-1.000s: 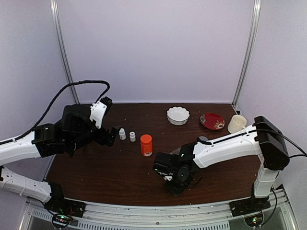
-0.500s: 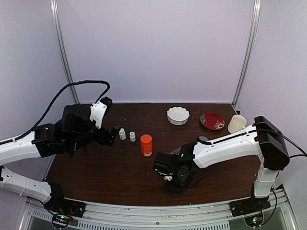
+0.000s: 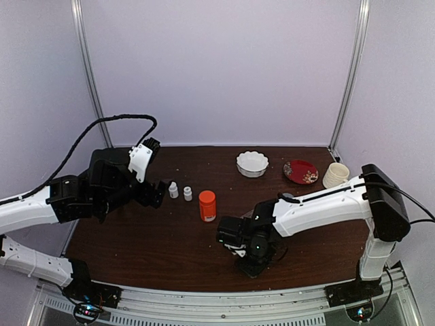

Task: Sort the pills into containers
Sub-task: Pick up the pill from the center of the board.

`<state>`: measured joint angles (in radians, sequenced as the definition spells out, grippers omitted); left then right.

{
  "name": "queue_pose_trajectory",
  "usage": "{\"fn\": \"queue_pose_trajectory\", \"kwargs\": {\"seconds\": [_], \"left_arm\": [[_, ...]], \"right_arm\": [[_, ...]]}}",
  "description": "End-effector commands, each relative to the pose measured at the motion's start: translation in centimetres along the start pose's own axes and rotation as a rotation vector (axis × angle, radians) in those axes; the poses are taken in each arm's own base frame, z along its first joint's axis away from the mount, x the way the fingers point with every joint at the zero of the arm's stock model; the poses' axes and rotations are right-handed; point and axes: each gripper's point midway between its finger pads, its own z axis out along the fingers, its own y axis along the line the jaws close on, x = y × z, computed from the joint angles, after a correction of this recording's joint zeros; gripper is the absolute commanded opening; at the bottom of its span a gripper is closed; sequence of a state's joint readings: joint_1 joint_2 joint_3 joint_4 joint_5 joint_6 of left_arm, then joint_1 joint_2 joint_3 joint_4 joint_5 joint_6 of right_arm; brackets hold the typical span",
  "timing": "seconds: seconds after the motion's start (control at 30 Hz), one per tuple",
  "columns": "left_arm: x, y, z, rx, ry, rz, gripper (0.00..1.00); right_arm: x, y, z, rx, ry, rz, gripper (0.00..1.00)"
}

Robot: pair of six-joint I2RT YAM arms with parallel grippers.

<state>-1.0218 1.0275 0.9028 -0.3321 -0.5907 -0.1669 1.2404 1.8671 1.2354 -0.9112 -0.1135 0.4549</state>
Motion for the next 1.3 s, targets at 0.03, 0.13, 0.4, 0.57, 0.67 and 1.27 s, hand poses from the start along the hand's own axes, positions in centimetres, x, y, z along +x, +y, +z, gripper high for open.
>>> {"fn": "queue_pose_trajectory", "kwargs": {"seconds": [0.03, 0.13, 0.4, 0.57, 0.67, 1.27], "left_arm": [[-0.9, 0.2, 0.0, -0.004, -0.032, -0.031, 0.98], [-0.9, 0.3, 0.0, -0.007, -0.032, -0.031, 0.98], [-1.1, 0.2, 0.1, -0.006, -0.034, -0.030, 0.98], [-1.2, 0.0, 0.1, 0.001, -0.031, -0.024, 0.98], [-1.2, 0.1, 0.2, -0.001, -0.029, -0.022, 0.98], [-1.3, 0.2, 0.2, -0.002, -0.028, -0.026, 0.98]], "right_arm": [[-1.2, -0.3, -1.7, 0.014, -0.044, -0.018, 0.18], [-1.2, -0.2, -1.6, 0.010, -0.038, -0.022, 0.35], [-1.0, 0.1, -0.2, -0.006, -0.019, -0.023, 0.31], [-0.9, 0.2, 0.8, -0.008, -0.002, -0.022, 0.28], [-0.6, 0.0, 0.9, 0.004, 0.005, -0.021, 0.28], [-0.5, -0.3, 1.0, 0.014, 0.007, -0.031, 0.12]]}}
